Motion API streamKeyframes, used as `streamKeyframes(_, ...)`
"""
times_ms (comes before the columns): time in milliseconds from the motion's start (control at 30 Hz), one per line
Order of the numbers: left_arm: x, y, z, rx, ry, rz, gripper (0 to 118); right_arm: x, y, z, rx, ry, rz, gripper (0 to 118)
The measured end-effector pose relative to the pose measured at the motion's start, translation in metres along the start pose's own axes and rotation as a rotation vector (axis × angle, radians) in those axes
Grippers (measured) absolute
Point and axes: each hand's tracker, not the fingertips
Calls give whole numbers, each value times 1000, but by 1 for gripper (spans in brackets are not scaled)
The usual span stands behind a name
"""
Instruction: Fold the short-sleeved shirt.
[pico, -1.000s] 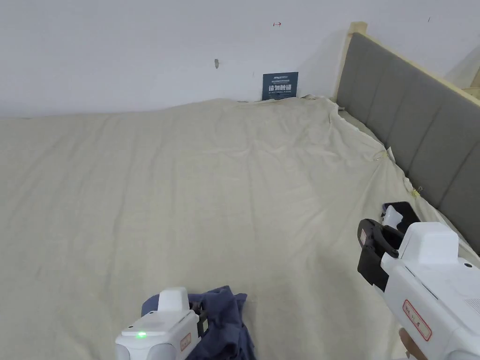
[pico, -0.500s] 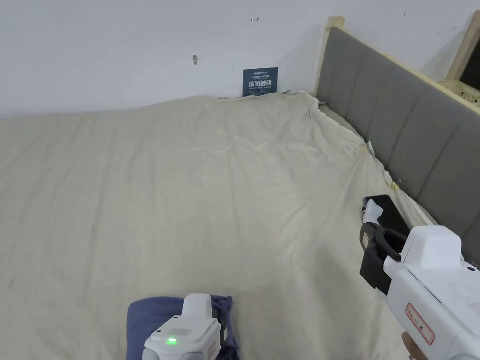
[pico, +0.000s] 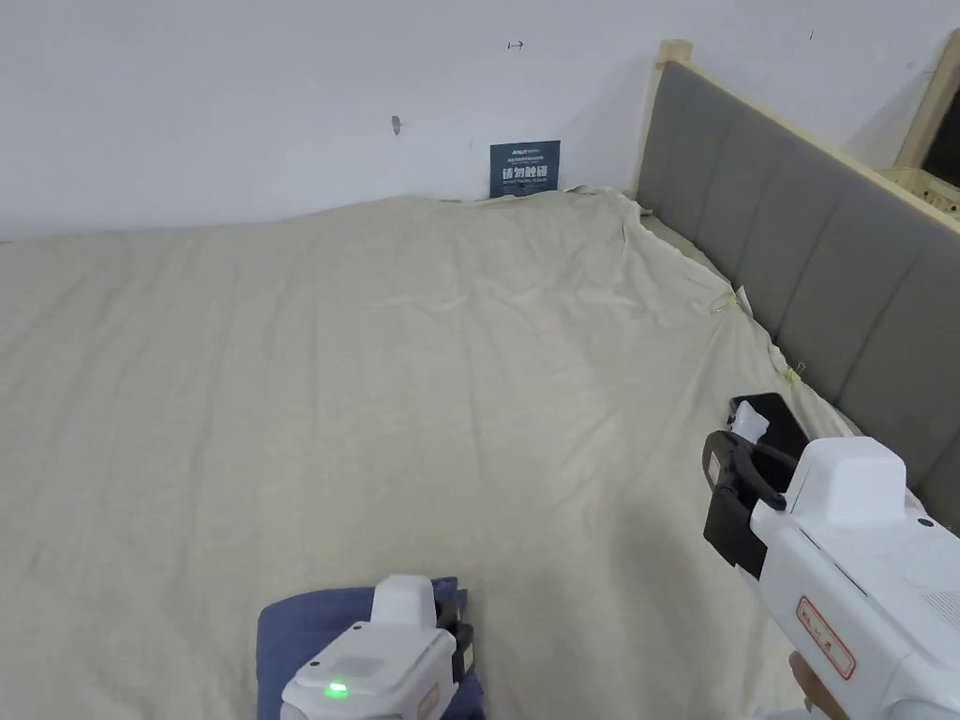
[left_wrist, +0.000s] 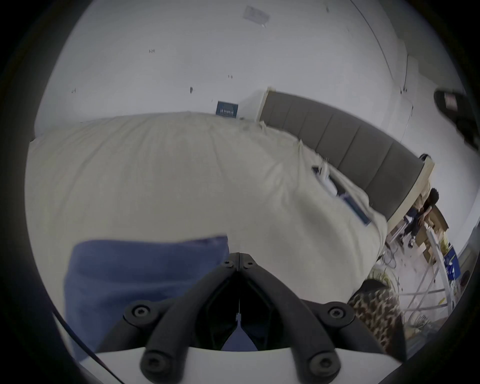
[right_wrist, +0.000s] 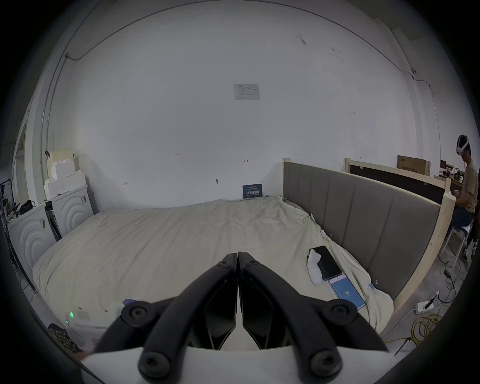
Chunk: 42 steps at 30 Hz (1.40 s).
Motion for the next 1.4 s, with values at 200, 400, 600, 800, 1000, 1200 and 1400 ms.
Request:
streamKeyframes(200,-20,55,56,172,56,-20,0,-15,10,-1,43,38,17,0)
streamKeyframes(400,-47,95,111,324,184,-81,0,-39,25,-3,92,78,30,0)
streamKeyframes(600,-79,119,155,427,309,-100,0,-62,37,-9,146,110,34,0)
streamKeyframes(800,-109,126,190,516,404,-75,0,-79,40,-21,167,133,37,0)
streamKeyframes(1000,-126,127,218,577,475,-70,0,-95,33,-34,184,126,63,0)
streamKeyframes(1200,-136,122,229,584,507,-53,0,-107,25,-38,172,122,72,0)
streamKeyframes(1400,-140,117,230,574,514,-43,0,-112,21,-40,161,127,76,0)
